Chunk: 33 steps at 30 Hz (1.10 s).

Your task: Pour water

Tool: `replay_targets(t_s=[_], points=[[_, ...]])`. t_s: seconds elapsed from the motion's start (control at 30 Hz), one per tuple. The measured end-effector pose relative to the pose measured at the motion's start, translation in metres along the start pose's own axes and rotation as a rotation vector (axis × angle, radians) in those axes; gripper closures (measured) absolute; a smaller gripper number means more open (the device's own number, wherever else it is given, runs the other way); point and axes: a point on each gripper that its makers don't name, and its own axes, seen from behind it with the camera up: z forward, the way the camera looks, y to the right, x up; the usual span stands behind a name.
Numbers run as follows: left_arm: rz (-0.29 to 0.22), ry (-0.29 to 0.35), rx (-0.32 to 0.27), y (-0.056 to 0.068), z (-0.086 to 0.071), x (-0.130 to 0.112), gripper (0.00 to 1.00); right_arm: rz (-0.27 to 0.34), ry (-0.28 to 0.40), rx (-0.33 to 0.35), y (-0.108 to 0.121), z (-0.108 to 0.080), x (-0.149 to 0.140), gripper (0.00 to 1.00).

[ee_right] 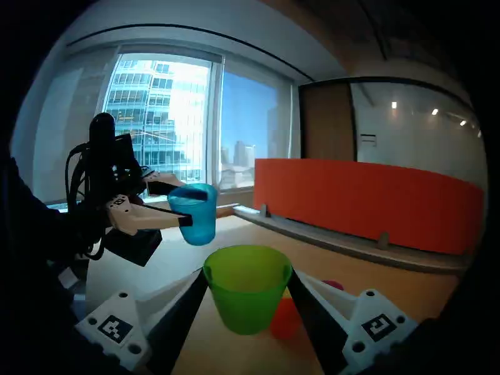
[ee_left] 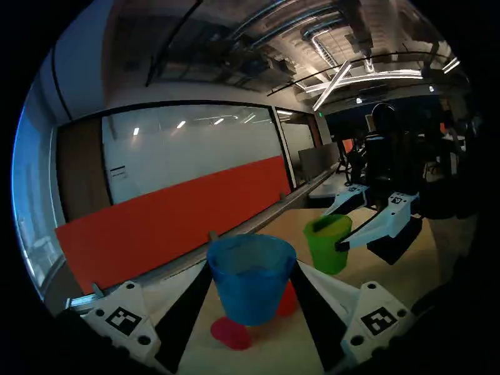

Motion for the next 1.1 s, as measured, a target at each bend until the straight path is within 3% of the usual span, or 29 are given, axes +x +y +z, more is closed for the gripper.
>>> replay_targets(t_s=[0.4, 0.67, 1.1], points=[[0.179, 0.017, 0.028, -0.001, 0.009, 0.026, 0.15, 0.004, -0.008, 0.045, -0.014, 0.008, -0.005, 0.08], [0.251, 0.018, 0.022, 0.004, 0.014, 0.037, 0.15, -0.002, -0.012, 0.071, -0.025, 0.012, -0.007, 0.08], [0.368, 0.013, 0.039, 0.002, 0.015, 0.049, 0.14, -0.008, -0.014, 0.098, -0.035, 0.017, -0.008, 0.08]])
